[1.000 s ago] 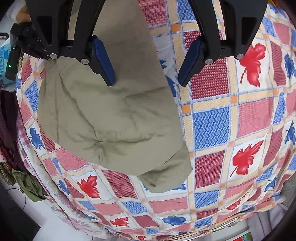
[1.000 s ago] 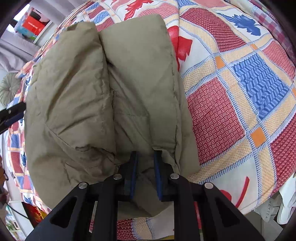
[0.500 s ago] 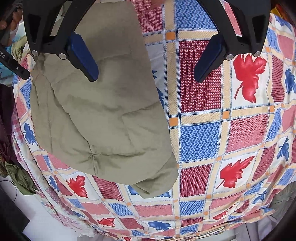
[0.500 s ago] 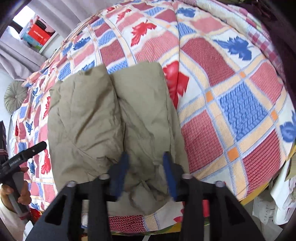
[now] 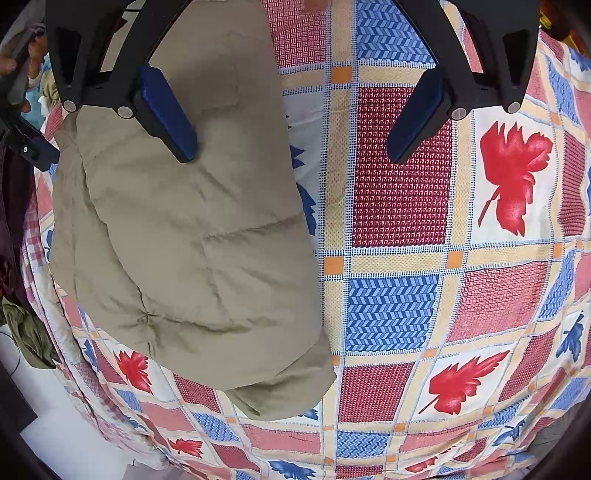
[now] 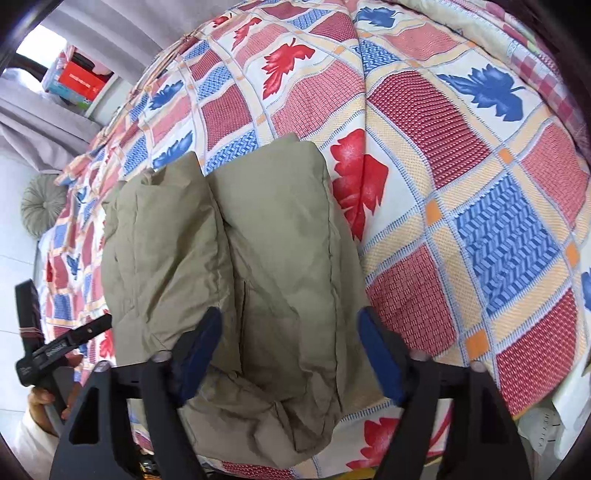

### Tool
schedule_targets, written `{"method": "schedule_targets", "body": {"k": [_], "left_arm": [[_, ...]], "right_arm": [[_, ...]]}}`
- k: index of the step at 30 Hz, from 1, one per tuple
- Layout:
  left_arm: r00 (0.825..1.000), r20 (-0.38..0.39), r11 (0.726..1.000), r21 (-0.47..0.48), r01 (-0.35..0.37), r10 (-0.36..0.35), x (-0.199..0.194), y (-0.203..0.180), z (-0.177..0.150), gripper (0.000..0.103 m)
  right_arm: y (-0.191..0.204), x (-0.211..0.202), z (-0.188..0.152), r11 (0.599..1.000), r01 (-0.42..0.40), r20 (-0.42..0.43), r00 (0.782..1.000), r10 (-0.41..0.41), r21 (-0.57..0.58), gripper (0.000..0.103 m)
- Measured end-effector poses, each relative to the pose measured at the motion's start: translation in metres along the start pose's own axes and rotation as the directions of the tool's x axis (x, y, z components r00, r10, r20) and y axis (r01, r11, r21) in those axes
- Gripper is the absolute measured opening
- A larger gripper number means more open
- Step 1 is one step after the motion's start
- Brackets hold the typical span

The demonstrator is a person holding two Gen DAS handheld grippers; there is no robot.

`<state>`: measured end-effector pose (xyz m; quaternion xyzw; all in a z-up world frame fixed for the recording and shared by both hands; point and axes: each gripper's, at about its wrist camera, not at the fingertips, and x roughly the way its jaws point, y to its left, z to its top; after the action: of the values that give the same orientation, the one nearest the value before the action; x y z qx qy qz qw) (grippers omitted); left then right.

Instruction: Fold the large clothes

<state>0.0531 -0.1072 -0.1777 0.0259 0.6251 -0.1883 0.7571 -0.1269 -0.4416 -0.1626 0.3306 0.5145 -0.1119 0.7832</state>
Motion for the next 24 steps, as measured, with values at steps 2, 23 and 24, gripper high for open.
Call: {"method": "schedule_targets", "body": {"k": [2,23,24], "left_arm": [[1.000,0.015,1.000,0.010,0.020,-0.020,-0.001,0.002,0.002,0.103],[0.738,-0.083,0.734,-0.230,0.639,-0.669,0.105,0.021,0.017,0.103],[0.735,-0.086,0.731,-0.233,0.641,-0.672,0.109,0.015,0.018,0.103]], "right_arm": [[-0.005,0.004,0.006,0.999,-0.049,-0.004,0.999,0.049,0.011,0.085],[-0.018,0.097,0.062,0.851,-0.522,-0.222,0.824,0.521,0.059,0.103],[-0.012,0.102,0.064,0.869,-0.494,-0.249,0.839,0.484,0.025,0.103]]}}
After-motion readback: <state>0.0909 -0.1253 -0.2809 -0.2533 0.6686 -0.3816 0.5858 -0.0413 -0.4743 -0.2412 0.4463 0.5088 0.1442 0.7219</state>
